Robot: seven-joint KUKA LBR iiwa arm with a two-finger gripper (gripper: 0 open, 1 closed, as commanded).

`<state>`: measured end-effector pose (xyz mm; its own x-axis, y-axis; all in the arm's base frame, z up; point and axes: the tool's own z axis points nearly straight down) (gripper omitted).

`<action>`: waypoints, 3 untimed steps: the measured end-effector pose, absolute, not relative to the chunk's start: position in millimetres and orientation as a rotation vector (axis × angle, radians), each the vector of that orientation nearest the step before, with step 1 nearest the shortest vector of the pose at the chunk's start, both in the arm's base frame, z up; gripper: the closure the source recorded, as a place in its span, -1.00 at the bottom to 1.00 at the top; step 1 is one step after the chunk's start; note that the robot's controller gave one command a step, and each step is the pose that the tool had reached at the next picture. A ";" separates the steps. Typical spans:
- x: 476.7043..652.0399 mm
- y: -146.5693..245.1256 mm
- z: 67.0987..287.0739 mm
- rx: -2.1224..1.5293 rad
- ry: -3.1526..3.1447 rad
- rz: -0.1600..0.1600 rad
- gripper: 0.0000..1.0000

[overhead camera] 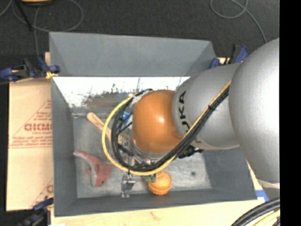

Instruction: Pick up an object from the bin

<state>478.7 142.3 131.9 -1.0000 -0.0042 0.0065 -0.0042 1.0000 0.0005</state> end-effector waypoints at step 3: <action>535.2 209.2 92.2 -0.265 -3.130 -0.001 -1.00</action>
Offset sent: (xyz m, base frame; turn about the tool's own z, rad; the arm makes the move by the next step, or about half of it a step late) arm 0.0354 0.0545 -0.0619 0.2184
